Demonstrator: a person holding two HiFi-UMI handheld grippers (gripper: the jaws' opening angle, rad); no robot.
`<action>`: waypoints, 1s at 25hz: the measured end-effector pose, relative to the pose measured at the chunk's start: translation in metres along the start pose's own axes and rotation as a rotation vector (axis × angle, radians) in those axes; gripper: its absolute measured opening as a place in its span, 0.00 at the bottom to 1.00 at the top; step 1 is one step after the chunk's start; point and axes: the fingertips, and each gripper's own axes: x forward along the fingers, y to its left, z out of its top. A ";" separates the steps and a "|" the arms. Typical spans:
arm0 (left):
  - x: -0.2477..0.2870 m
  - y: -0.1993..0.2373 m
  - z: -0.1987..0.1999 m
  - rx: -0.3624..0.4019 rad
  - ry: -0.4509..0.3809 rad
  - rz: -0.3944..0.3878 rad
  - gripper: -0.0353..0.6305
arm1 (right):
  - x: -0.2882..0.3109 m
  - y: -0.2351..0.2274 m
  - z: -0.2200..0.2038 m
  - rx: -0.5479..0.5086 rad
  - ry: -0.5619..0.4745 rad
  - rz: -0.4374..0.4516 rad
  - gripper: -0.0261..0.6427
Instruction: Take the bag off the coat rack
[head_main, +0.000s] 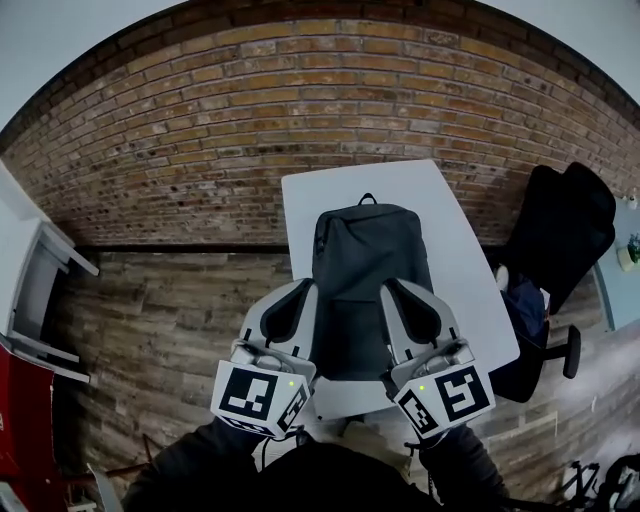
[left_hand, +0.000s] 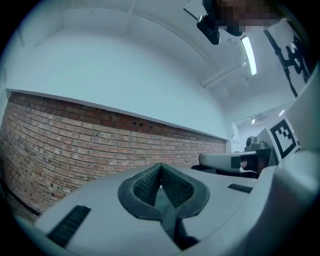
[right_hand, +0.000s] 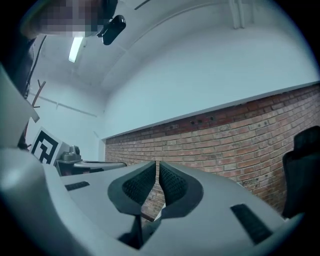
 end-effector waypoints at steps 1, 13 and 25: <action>-0.006 -0.001 0.003 0.004 -0.009 -0.004 0.07 | -0.003 0.007 0.004 -0.008 -0.011 -0.004 0.08; -0.035 -0.013 0.023 0.039 -0.067 -0.038 0.07 | -0.021 0.047 0.025 -0.040 -0.071 -0.006 0.06; -0.037 -0.010 0.030 0.043 -0.086 -0.032 0.07 | -0.021 0.054 0.032 -0.047 -0.090 0.001 0.06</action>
